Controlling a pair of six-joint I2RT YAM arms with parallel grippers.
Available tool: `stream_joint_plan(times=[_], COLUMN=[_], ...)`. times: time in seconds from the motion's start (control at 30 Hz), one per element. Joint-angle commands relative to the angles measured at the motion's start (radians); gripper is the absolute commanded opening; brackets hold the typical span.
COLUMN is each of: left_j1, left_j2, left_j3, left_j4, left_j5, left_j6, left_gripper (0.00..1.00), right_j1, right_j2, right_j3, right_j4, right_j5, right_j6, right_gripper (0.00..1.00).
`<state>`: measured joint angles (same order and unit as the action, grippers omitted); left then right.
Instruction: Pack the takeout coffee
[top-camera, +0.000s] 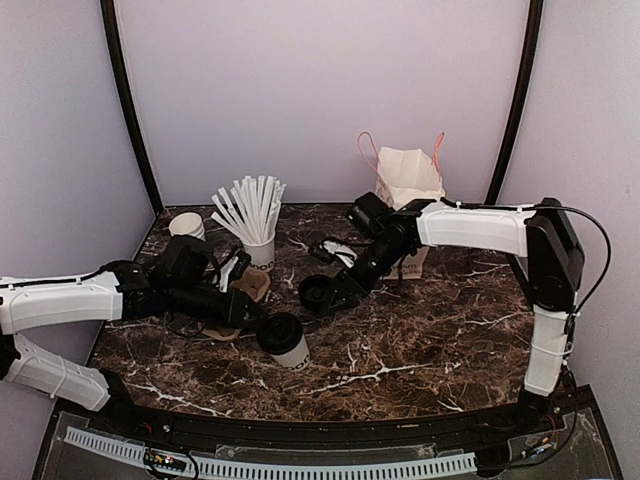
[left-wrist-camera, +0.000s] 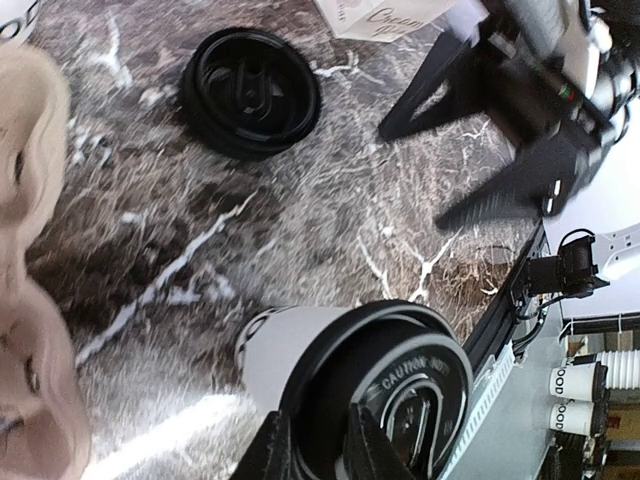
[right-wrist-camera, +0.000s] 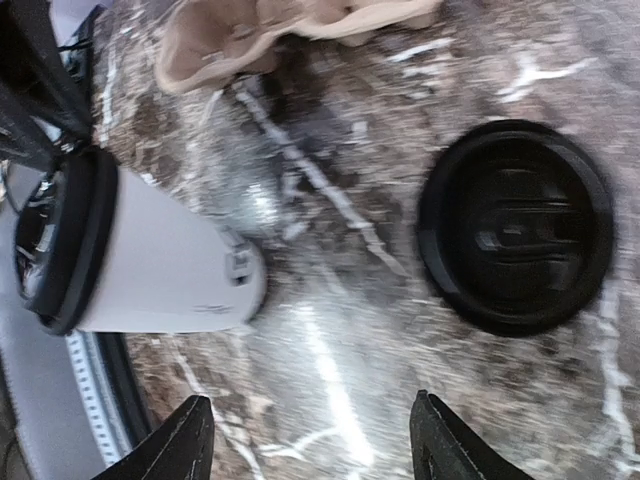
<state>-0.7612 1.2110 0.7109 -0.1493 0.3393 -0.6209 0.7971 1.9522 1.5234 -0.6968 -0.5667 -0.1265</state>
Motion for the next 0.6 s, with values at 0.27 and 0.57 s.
stream_joint_plan(times=[0.27,0.57], left_j1=[-0.005,-0.007], left_j2=[-0.128,-0.134], left_j3=[-0.014,0.015], left_j4=[-0.068,-0.043], left_j5=[-0.036,-0.007], left_j6=[-0.065,-0.023], left_gripper=[0.33,0.34], right_j1=[-0.036,-0.036], right_j2=[-0.057,-0.106], right_j3=[0.025,-0.033], right_j4=[-0.05,-0.062], right_j5=[-0.01,-0.081], right_j6=[-0.098,-0.13], right_gripper=[0.69,0.68])
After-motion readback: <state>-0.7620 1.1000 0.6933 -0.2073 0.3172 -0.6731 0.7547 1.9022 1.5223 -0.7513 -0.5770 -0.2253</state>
